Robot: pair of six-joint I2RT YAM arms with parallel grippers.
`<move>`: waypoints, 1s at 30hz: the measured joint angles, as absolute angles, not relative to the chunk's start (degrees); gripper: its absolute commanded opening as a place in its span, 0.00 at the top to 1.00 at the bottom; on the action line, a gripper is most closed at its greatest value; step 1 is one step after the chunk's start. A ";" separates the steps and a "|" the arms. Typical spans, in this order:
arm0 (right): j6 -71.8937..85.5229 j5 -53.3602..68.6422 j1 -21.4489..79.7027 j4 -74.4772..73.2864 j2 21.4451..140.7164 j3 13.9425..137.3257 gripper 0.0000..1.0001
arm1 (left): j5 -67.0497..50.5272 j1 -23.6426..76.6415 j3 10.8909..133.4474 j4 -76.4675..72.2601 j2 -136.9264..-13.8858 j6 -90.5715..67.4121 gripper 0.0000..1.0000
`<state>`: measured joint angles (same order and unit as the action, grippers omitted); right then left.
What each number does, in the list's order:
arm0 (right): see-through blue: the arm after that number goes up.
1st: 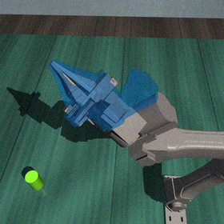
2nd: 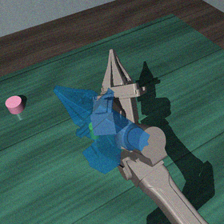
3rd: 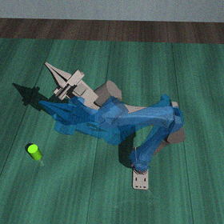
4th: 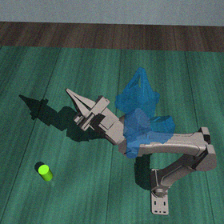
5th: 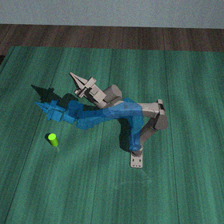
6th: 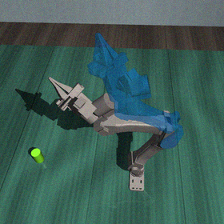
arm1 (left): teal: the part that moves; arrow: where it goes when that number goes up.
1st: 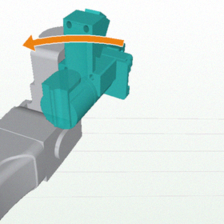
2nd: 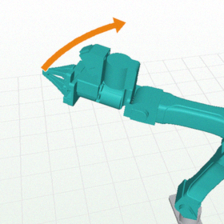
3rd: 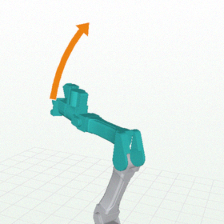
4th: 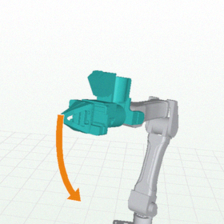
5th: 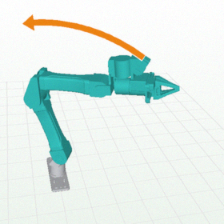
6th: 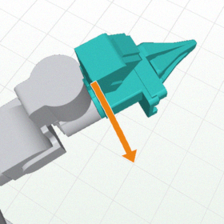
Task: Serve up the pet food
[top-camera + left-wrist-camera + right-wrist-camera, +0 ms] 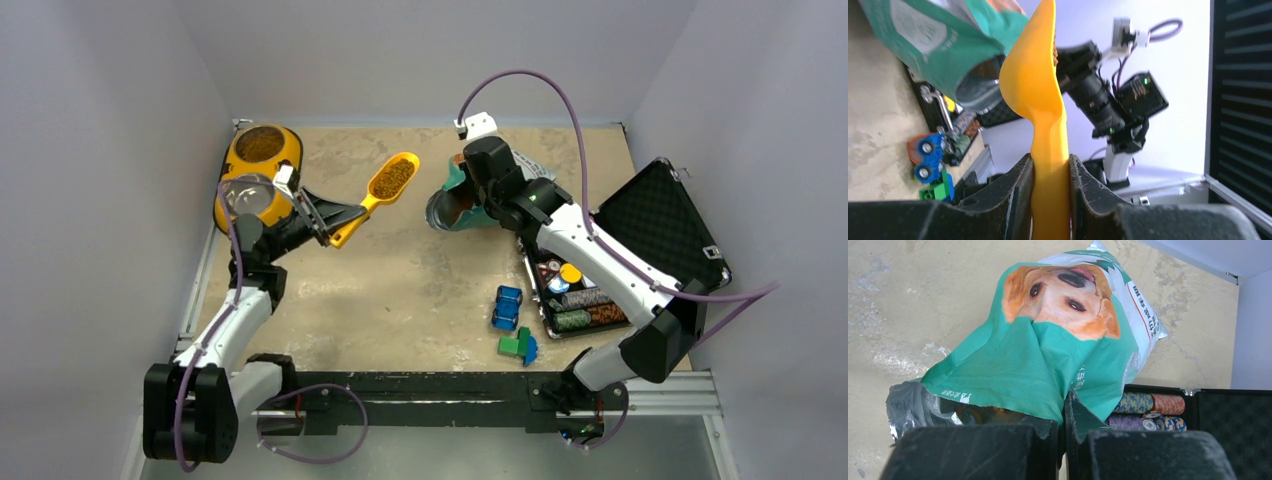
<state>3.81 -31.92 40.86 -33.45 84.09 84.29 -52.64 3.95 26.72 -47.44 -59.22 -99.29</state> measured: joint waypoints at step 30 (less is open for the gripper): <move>5.10 -29.78 42.50 -35.53 75.92 77.32 1.00 | -48.36 -33.23 43.57 -37.89 -85.62 -83.74 1.00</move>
<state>5.10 -29.78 42.50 -35.53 75.92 77.32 -48.36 -33.23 43.57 -37.89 -85.62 -83.74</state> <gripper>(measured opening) 0.025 0.322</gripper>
